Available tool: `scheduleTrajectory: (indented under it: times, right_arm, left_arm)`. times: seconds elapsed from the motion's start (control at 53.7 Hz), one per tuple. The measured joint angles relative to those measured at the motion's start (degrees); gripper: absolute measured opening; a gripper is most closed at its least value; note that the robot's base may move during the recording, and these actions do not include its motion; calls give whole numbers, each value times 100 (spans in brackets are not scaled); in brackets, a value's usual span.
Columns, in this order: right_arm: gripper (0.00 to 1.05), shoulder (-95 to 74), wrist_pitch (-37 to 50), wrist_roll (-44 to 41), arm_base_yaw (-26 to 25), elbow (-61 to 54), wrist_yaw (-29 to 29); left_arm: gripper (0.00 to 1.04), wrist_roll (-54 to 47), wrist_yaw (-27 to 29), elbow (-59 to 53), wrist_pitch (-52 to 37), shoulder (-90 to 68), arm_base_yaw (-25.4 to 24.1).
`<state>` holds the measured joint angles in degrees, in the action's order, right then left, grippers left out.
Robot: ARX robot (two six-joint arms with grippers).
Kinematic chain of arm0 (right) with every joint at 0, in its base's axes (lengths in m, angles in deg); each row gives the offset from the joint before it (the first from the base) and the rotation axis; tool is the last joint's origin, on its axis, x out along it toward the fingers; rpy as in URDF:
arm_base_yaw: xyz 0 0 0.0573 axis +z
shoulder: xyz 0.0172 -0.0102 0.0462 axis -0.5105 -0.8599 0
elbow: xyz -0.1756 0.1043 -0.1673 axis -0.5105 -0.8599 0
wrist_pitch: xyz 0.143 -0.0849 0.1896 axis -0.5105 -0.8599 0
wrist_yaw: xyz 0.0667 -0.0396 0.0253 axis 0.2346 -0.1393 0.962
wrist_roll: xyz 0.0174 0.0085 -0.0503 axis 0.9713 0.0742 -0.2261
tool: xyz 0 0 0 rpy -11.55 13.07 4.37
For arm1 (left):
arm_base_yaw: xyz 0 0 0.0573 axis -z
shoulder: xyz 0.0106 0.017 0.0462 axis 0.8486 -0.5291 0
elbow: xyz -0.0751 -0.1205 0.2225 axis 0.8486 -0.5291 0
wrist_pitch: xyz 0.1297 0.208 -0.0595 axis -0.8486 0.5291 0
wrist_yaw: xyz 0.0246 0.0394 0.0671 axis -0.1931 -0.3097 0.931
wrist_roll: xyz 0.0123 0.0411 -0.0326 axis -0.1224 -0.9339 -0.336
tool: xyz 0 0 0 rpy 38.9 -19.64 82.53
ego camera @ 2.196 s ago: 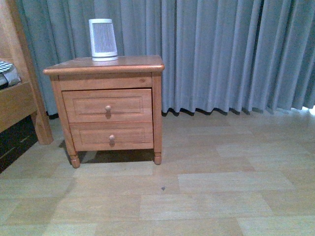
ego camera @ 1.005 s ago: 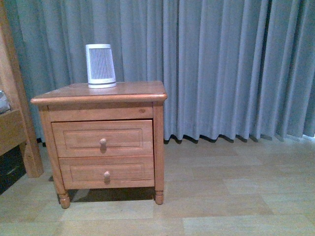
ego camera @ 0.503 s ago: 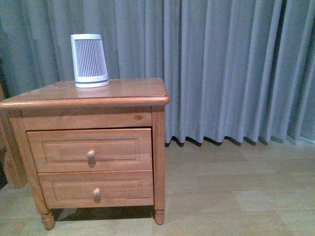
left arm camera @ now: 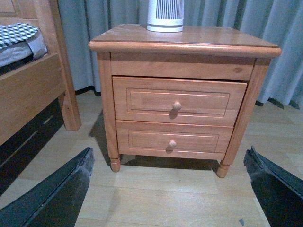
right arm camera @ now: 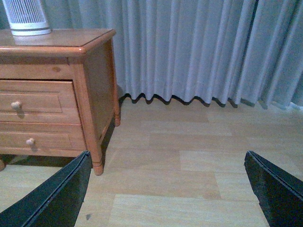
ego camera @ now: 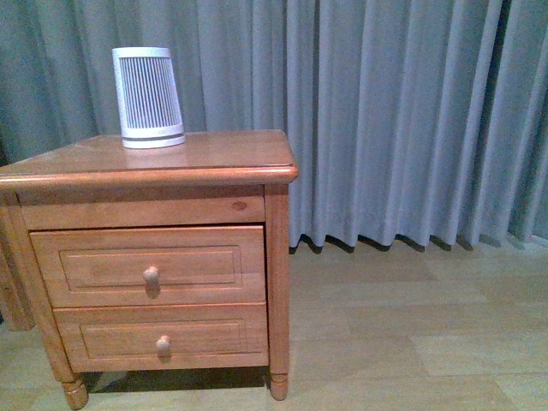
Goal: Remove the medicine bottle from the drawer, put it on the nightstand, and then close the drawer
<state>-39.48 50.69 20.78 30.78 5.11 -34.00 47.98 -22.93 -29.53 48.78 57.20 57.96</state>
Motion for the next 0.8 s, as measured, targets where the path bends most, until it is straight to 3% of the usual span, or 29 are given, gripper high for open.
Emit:
scheduleTrajectory:
  times: [0.074, 0.13, 0.298, 0.465, 0.8]
  right_arm:
    - [98, 0, 0, -2, 0, -2, -2]
    - [98, 0, 0, -2, 0, -2, 4]
    - [98, 0, 0, -2, 0, 0, 2]
    - [98, 0, 0, -2, 0, 0, 0]
    - [98, 0, 0, 0, 0, 0, 0]
  left_arm:
    - [98, 199, -723, 247, 404, -431, -125]
    - [98, 275, -1106, 699, 50, -1512, -44]
    - [98, 264, -636, 2885, -2387, -4992, 542]
    - [98, 105, -337, 4463, -3563, -8811, 973]
    - [98, -37, -160, 6951, -3558, -12668, 1036]
